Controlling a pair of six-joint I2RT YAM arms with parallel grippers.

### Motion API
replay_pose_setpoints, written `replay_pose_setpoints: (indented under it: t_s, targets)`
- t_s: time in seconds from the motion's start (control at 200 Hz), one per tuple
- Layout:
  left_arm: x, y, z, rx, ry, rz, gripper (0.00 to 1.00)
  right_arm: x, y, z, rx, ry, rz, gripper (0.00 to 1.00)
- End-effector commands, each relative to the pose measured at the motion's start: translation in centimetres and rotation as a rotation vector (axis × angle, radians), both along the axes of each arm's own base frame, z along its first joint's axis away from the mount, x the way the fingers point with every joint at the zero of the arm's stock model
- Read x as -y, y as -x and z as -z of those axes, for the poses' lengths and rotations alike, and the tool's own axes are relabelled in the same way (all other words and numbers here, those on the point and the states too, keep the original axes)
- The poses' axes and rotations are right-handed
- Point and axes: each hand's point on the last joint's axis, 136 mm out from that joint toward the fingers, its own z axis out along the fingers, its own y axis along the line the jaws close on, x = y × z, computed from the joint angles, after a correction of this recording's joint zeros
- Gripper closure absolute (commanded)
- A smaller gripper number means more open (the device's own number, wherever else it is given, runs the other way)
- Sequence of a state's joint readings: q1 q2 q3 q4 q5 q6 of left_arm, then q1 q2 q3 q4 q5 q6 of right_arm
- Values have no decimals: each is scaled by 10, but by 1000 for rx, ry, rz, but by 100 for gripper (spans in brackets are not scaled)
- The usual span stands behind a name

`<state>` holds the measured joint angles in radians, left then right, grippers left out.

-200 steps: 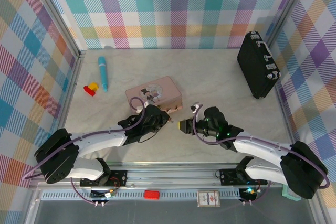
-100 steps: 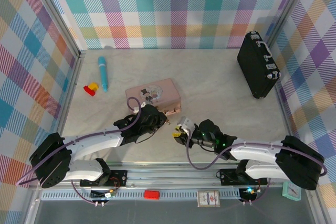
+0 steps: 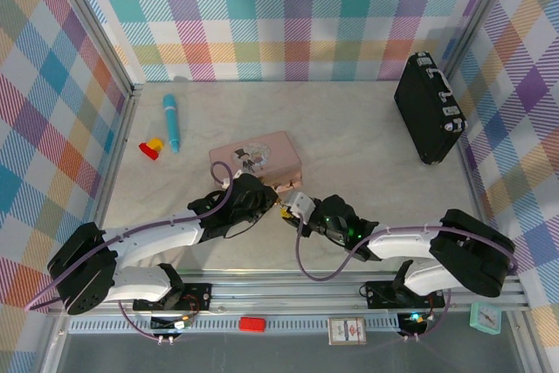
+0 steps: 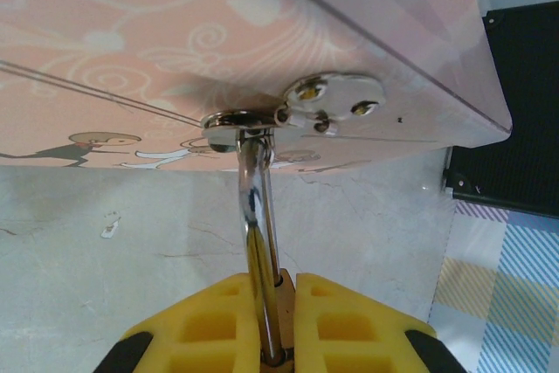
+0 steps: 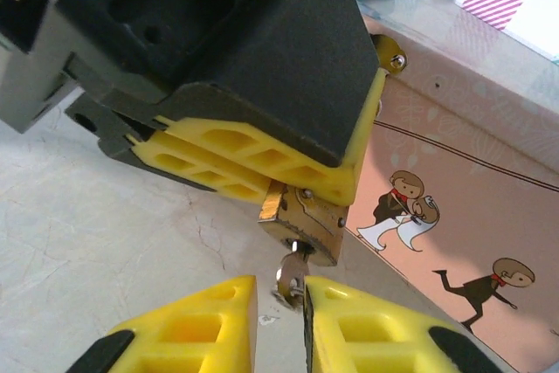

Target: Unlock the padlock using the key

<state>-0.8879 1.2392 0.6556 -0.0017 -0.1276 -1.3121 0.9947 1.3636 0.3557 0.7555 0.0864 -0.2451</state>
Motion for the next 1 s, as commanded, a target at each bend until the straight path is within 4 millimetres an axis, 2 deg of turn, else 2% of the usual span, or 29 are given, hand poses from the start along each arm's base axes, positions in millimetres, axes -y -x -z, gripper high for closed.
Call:
replay_pose_setpoints:
  t_s: [0.0, 0.49, 0.76, 0.995]
  targets:
    - [10, -8, -40, 91, 90, 19, 100, -10, -8, -17, 54, -42, 9, 78]
    - [10, -7, -39, 90, 91, 22, 100, -12, -17, -13, 35, -53, 54, 81]
    - [10, -7, -36, 85, 85, 21, 100, -13, -16, -18, 14, -77, 55, 81]
    - [11, -7, -34, 80, 85, 24, 100, -17, -9, -21, -37, -101, 19, 85]
